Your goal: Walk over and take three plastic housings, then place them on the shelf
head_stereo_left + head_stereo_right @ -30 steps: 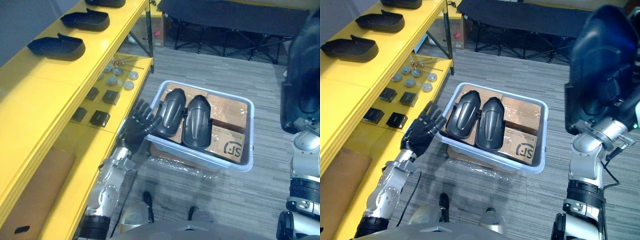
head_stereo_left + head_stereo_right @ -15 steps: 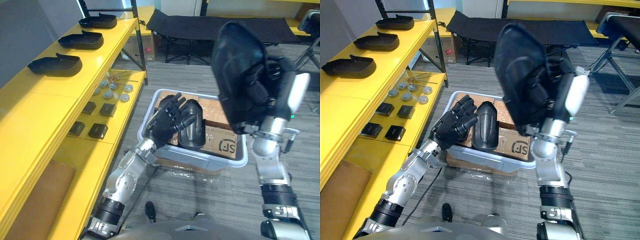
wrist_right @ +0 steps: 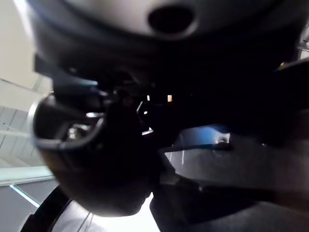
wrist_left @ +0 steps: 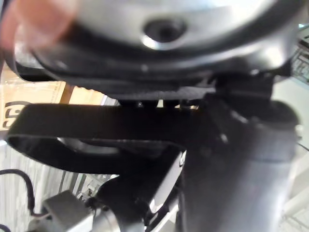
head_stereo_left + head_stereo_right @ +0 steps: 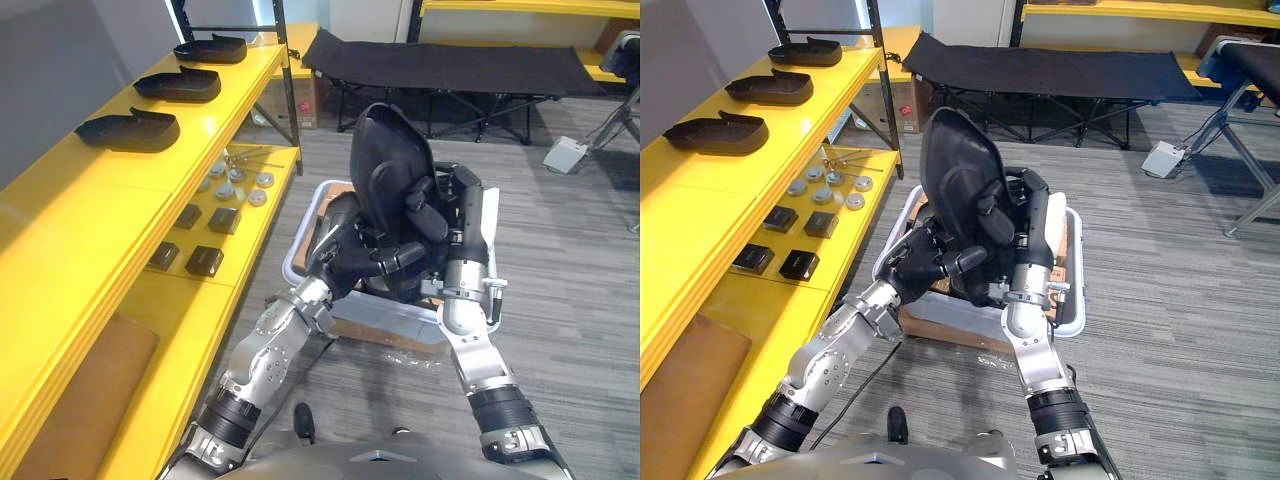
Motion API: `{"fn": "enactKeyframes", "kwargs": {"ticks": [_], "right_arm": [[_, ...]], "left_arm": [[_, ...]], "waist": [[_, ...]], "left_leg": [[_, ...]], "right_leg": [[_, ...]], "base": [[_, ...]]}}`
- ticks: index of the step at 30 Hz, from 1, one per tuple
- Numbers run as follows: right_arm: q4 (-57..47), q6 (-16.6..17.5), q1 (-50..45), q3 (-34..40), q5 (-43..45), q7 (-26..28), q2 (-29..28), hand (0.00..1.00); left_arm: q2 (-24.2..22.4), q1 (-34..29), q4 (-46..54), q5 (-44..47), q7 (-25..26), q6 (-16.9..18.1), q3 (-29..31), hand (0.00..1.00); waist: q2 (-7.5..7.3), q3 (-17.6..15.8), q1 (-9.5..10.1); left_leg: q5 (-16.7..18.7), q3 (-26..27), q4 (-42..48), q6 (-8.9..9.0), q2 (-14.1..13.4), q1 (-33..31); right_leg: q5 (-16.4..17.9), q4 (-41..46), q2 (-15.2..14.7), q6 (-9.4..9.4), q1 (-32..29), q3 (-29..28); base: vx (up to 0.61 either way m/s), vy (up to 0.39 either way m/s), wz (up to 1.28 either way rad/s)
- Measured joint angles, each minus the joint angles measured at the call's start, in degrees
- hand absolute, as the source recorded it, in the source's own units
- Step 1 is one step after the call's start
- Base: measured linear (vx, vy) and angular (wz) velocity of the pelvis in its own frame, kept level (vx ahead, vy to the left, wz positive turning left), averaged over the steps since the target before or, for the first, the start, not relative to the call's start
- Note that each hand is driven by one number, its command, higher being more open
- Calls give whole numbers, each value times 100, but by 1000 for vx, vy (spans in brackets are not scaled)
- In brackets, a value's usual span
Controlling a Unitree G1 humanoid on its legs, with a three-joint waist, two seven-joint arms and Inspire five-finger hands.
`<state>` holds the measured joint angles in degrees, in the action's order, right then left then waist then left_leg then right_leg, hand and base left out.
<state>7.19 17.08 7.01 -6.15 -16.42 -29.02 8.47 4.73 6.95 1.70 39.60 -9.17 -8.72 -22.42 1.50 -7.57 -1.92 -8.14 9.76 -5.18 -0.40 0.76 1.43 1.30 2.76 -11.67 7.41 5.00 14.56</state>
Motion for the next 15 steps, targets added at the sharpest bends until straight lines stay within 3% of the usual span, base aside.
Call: {"fn": "enactKeyframes", "kwargs": {"ticks": [6,14,15], "right_arm": [[245,-25,-210,-420,155,-142,-13,0],[284,-33,-345,-638,451,-212,-146,0],[287,-33,-388,-669,502,-285,-167,0]], "left_arm": [[30,2,-333,-221,452,2,-255,100],[33,2,-389,-451,676,1,-367,100],[33,2,-390,-457,711,-3,-377,0]], "waist": [[-144,179,22],[-162,193,21],[-166,195,22]], "left_leg": [[-49,-44,2,-20,-27,-88],[-46,-56,2,27,-62,-68],[-46,-56,2,27,-67,-69]], "right_leg": [[-151,-204,55,-37,58,-4],[-202,-288,94,-65,118,-5],[-203,-288,94,-66,117,-6]], "base": [[-8,7,2],[0,0,0],[0,0,0]]}}
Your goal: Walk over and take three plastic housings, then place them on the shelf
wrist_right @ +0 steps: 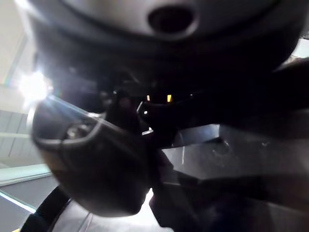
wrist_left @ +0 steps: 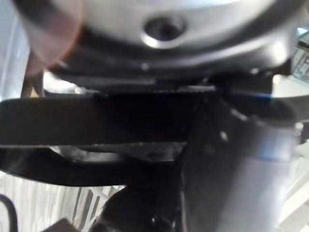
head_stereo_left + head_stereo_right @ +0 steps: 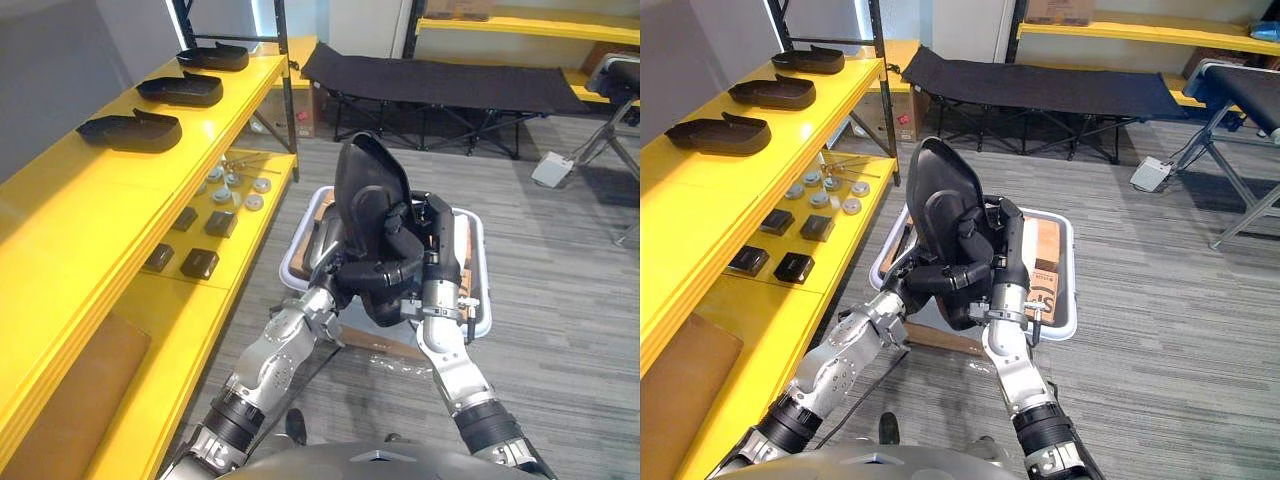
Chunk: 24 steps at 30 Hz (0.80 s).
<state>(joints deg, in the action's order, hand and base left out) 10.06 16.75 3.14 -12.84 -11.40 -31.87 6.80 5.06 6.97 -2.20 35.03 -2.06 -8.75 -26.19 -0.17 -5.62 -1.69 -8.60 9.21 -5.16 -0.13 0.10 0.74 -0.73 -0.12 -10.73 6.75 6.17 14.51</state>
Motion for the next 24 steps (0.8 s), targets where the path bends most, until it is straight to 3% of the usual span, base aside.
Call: {"fn": "enactKeyframes", "kwargs": {"ticks": [7,11,24], "right_arm": [[167,-1,-25,-88,112,-140,-16,0],[170,-1,-37,-180,107,-281,-33,0],[170,3,-72,-201,164,-234,-20,0]], "left_arm": [[4,-1,-48,69,188,-11,-72,0],[0,-1,-62,110,557,8,-51,0],[22,-38,-192,545,493,134,-34,0]], "waist": [[-25,13,15],[-38,18,10],[-119,57,16]], "left_leg": [[-11,3,0,19,-32,1],[-9,8,0,51,-76,8],[16,3,0,101,-104,77]], "right_leg": [[-7,-4,9,-11,-1,-9],[-8,-13,52,-26,0,-22],[-9,-100,90,-45,91,-8]], "base": [[0,0,0],[0,0,0],[5,1,0]]}}
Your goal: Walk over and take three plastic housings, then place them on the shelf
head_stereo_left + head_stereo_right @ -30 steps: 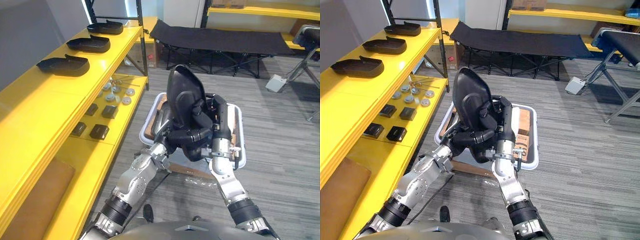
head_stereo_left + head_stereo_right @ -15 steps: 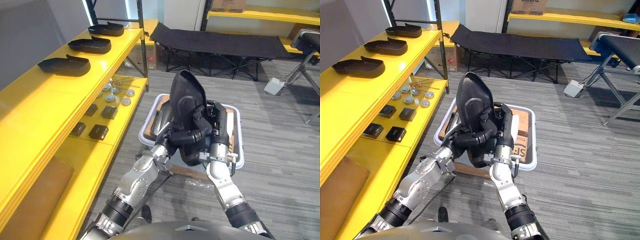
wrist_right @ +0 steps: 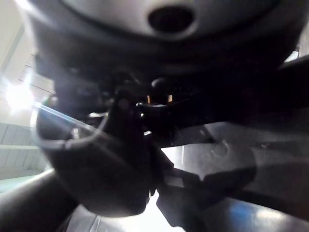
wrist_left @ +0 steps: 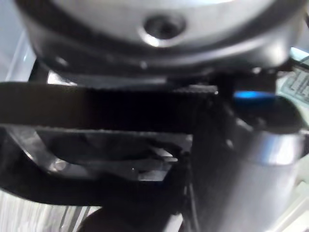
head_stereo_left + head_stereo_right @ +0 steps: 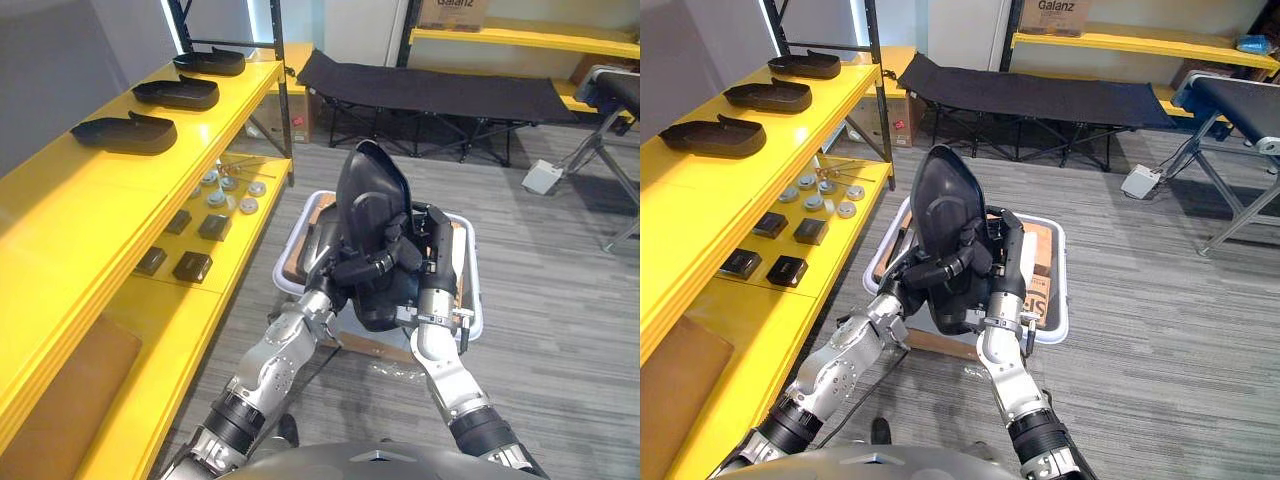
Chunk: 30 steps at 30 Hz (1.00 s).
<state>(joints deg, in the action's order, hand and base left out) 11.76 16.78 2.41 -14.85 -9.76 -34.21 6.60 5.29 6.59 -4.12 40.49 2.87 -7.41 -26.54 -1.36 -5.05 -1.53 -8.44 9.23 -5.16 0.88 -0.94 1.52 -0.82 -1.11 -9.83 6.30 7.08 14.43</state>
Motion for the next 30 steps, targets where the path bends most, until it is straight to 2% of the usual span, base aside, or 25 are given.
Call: {"fn": "enactKeyframes", "kwargs": {"ticks": [5,11,12,17,22,23,30], "right_arm": [[0,91,-49,-20,1,21,9,0],[-62,266,-60,-37,-22,-12,18,0],[-86,269,-60,-43,-38,-18,16,0],[-384,287,-101,-126,-79,-25,16,0],[-536,493,-155,-257,-73,-97,11,0],[-567,547,-160,-285,-73,-117,3,0],[-629,621,-183,-288,-71,-119,136,0]], "left_arm": [[113,-1,-42,353,-97,13,2,0],[167,-19,-15,409,-154,230,-11,0],[167,-39,6,389,-153,267,-10,100],[163,-223,289,339,-165,374,132,100],[128,-276,358,315,-202,373,408,100],[117,-275,358,316,-239,365,463,0],[204,-271,355,175,-913,226,513,0]], "waist": [[-21,9,-4],[-26,10,-3],[-26,10,-4],[-29,12,-1],[-28,12,6],[-28,13,4],[-28,16,-4]], "left_leg": [[1,1,0,1,0,0],[4,13,0,4,19,18],[4,17,0,5,21,18],[6,23,0,6,26,33],[7,23,0,8,26,47],[7,28,0,8,27,45],[6,38,1,0,21,1]], "right_leg": [[0,-3,0,0,3,-1],[12,17,19,-14,-8,10],[12,17,17,-14,-10,12],[23,44,12,-19,-15,12],[37,82,7,-26,-21,10],[39,90,4,-27,-31,6],[25,62,-2,-31,-78,-51]], "base": [[0,0,0],[0,0,0],[0,0,0],[0,0,0],[0,0,0],[0,0,0],[0,0,0]]}}
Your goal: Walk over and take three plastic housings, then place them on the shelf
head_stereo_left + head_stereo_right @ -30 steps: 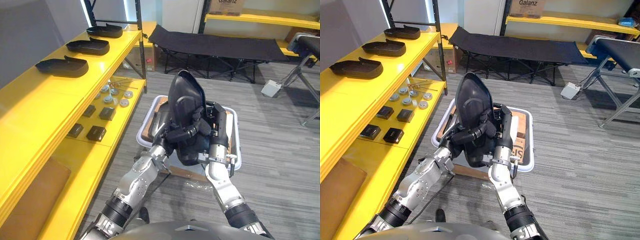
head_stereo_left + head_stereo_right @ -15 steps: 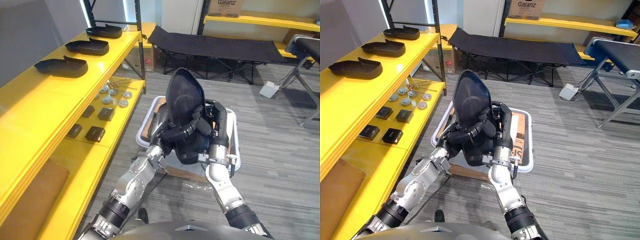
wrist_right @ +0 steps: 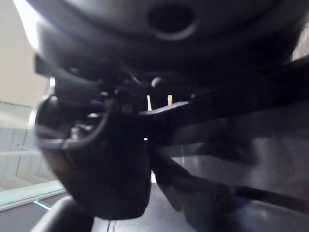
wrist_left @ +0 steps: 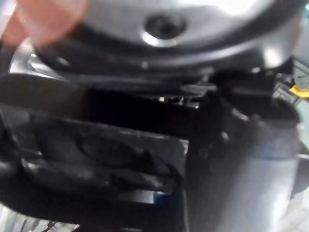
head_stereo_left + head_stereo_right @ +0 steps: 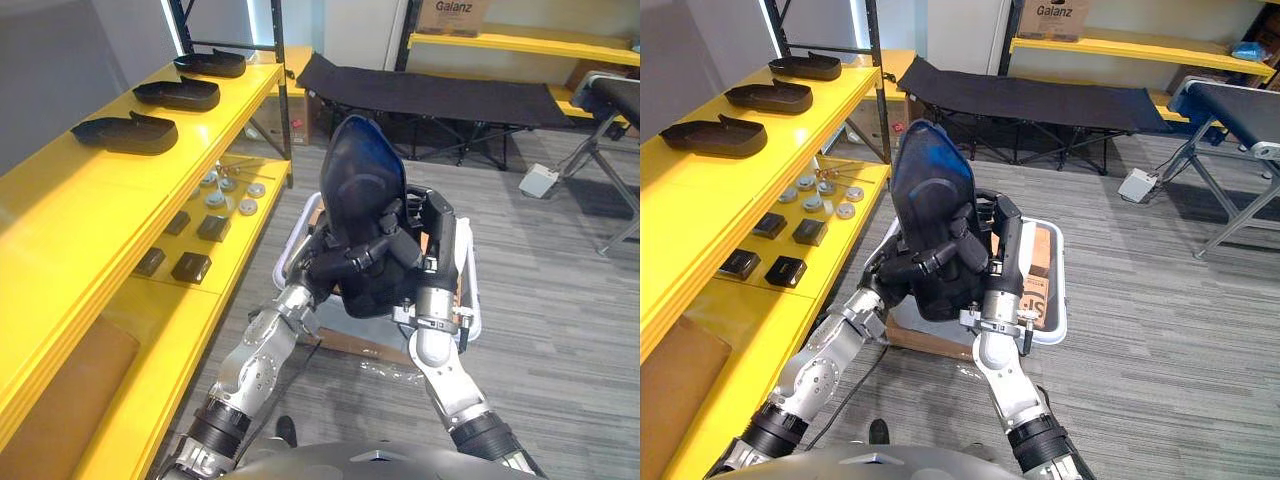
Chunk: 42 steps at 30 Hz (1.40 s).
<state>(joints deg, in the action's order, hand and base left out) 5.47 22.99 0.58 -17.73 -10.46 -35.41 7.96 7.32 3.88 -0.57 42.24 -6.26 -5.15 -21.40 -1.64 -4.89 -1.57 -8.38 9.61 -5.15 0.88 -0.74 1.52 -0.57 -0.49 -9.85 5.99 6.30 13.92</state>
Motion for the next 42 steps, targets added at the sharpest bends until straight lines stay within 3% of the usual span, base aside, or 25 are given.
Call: {"fn": "enactKeyframes", "kwargs": {"ticks": [3,6,13,14,16,17,35,36,42], "right_arm": [[1,0,-4,5,4,10,193,0],[-13,57,-47,-38,18,16,252,0],[-17,143,-19,-83,-43,119,265,0],[-17,143,-17,-86,-44,124,265,0],[-17,143,-9,-92,-44,123,265,0],[-17,143,-2,-100,-46,123,265,0],[-74,141,10,-384,-214,7,150,0],[-80,141,12,-383,-214,-6,121,100],[-334,142,17,-432,-137,9,21,100]], "left_arm": [[110,18,0,-42,-203,27,-188,0],[111,195,-285,-26,130,131,-215,0],[171,276,-495,18,284,133,-345,0],[171,276,-497,19,296,133,-344,100],[171,275,-497,21,308,133,-344,100],[171,273,-497,45,330,132,-344,0],[146,-4,-363,-229,550,395,-217,0],[140,-4,-353,-243,564,409,-215,0],[-139,-73,-291,-865,902,738,-168,0]], "waist": [[2,1,-5],[20,11,-25],[33,16,-6],[33,16,-6],[35,15,-6],[38,14,-7],[131,-5,5],[132,-4,5],[136,-2,-3]], "left_leg": [[1,7,0,0,-4,-5],[9,22,1,13,-33,-4],[17,21,3,26,-66,-5],[20,21,3,30,-71,-5],[29,20,3,42,-78,-4],[31,20,3,46,-84,-3],[40,-4,2,67,-80,2],[39,-6,2,69,-80,4],[37,-6,1,70,-78,3]], "right_leg": [[-16,-41,0,6,13,-10],[-35,-62,14,-11,28,-26],[-32,-78,57,-24,66,-27],[-30,-78,86,-28,66,-27],[-26,-78,94,-34,67,-28],[-24,-78,98,-37,68,-28],[61,52,97,-73,-19,-9],[62,53,97,-74,-18,-7],[62,51,95,-73,-22,8]], "base": [[0,0,0],[0,0,-4],[0,0,0],[0,0,0],[0,0,0],[0,0,0],[0,0,0],[0,0,0],[0,0,0]]}}
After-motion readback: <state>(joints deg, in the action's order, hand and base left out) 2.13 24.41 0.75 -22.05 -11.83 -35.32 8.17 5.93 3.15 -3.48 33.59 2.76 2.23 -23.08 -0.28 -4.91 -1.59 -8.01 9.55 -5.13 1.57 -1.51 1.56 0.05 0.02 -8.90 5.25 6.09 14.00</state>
